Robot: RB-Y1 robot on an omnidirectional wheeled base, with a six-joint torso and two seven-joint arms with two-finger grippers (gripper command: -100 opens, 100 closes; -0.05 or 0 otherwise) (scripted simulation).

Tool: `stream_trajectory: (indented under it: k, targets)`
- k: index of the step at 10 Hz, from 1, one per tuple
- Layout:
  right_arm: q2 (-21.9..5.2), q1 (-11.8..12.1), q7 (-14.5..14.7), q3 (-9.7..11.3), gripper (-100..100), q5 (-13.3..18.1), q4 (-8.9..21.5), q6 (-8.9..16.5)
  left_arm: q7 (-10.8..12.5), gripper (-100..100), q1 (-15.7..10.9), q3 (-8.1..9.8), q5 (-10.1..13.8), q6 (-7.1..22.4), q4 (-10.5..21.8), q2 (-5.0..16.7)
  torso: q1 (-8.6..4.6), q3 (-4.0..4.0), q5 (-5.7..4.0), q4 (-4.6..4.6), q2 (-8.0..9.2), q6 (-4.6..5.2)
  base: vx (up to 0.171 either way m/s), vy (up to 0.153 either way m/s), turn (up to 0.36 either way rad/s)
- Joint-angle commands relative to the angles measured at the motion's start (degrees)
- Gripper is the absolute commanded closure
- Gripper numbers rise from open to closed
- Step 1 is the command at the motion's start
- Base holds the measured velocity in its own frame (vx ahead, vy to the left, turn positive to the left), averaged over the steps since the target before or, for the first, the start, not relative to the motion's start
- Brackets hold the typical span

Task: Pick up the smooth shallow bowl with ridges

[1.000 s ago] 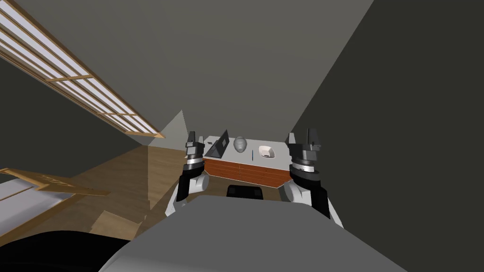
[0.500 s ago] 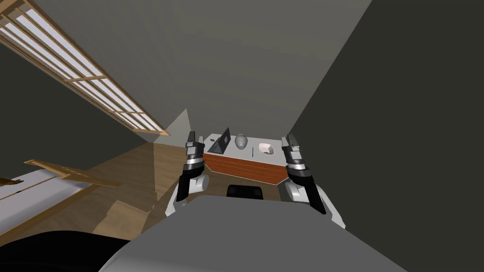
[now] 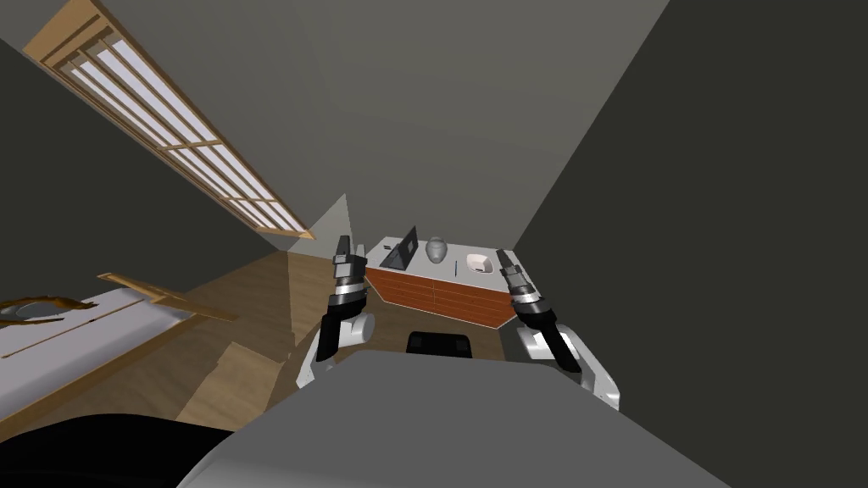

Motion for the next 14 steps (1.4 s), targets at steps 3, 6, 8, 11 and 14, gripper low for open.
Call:
stream_trajectory:
  k: [3, 6, 8, 11, 14]
  targets:
    - [-5.42, -1.77, 4.66, -0.26, -100, 4.13, 5.9, 1.71, 0.0, 0, 0.0, 0.0, 0.0, 0.0, 0.0, 0.0, -0.05, -0.06, -0.01, -0.02, -0.12, 0.0, -0.09, 0.011, 0.074]
    - [-7.75, -2.49, 6.42, -0.32, -100, 5.78, 9.24, 2.3, 0.0, 0, 0.01, 0.0, 0.0, 0.0, 0.0, 0.0, 0.03, -0.11, 0.01, -0.04, -0.21, 0.0, -0.056, 0.023, 0.055]
    - [-9.81, -3.23, 8.19, -0.34, -100, 7.45, 12.07, 2.92, 0.0, 0, 0.01, 0.0, 0.0, 0.0, 0.0, 0.0, 0.0, -0.14, 0.0, -0.05, -0.27, 0.0, -0.044, 0.015, 0.075]
    - [-13.93, -4.7, 11.72, -0.26, -100, 10.87, 18.03, 4.2, 0.0, 0, 0.01, 0.0, 0.0, 0.0, 0.0, 0.0, 0.1, -0.15, 0.02, -0.05, -0.28, -0.01, -0.048, 0.04, 0.111]
    - [-17.94, -6.18, 15.17, -0.02, -100, 14.32, 23.36, 5.55, 0.0, 0, 0.02, 0.01, 0.0, 0.0, 0.0, 0.0, 0.08, -0.18, 0.02, -0.06, -0.33, 0.02, -0.034, 0.043, 0.086]
